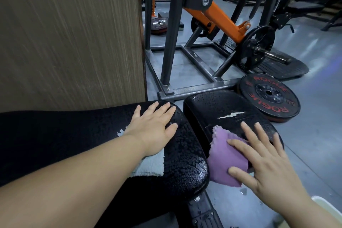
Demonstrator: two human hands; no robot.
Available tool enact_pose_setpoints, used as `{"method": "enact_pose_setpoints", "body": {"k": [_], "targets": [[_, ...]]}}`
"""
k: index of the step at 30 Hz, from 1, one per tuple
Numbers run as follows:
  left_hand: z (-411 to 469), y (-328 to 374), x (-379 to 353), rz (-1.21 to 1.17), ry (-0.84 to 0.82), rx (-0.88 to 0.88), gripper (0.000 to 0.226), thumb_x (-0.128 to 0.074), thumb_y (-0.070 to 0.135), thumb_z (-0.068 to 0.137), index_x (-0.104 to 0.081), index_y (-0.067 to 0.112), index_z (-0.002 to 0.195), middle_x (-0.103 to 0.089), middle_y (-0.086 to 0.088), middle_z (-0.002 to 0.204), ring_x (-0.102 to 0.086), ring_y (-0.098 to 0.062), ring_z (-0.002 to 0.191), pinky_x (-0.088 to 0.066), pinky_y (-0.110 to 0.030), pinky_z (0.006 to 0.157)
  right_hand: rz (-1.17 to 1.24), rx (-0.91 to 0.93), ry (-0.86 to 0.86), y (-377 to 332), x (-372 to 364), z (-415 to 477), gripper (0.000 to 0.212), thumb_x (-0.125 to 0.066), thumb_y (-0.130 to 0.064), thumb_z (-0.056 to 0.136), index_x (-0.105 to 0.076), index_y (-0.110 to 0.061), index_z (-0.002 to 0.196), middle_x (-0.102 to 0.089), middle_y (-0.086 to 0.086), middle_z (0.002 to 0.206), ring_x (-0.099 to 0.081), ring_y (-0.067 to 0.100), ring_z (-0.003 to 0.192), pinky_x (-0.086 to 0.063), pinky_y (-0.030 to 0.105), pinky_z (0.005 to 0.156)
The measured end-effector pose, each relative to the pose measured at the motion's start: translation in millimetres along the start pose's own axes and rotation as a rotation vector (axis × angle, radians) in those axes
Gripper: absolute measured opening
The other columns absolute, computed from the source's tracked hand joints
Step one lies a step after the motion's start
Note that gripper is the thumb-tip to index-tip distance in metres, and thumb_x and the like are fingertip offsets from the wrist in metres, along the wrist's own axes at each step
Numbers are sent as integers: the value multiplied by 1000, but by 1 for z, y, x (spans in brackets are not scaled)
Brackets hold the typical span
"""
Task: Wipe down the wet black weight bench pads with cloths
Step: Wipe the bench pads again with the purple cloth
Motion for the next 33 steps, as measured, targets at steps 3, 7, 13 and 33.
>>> {"method": "enact_pose_setpoints", "body": {"k": [3, 7, 13, 33], "targets": [[0, 0, 0, -3, 4, 2, 58, -13, 52, 102, 4, 37, 155, 10, 18, 161, 15, -10, 148, 10, -50, 119, 44, -212, 31, 22, 7, -4, 69, -20, -75, 88, -53, -32, 129, -24, -4, 157, -16, 26, 146, -14, 61, 110], [1, 0, 0, 8, 0, 7, 58, -13, 52, 101, 4, 37, 155, 11, 18, 161, 15, -10, 148, 10, -51, 119, 74, -181, 37, 13, 20, 2, 66, -34, -65, 84, -53, -24, 132, -29, -3, 155, -18, 20, 146, -3, 56, 114], [0, 2, 0, 7, -12, 25, 59, -14, 54, 101, 4, 38, 154, 10, 19, 161, 14, -10, 148, 9, -51, 119, 22, -279, -94, -28, 5, 35, 84, -13, -60, 83, -33, -10, 148, -33, 5, 154, -22, 27, 144, -11, 48, 118], [8, 79, -14, 58, -16, -164, 63, -11, 59, 99, 11, 35, 153, 17, 13, 161, 10, -10, 149, 10, -51, 119, 80, -105, 507, 9, -25, -36, 73, -33, -64, 93, -26, -13, 145, -24, 9, 153, -10, 27, 147, -10, 58, 116]]}}
Point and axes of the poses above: each hand's wrist, its own z-axis towards the middle knuckle, its own x-axis out of the back of the hand, y = z × x, the point moved 8 cm from there along z, towards the middle knuckle
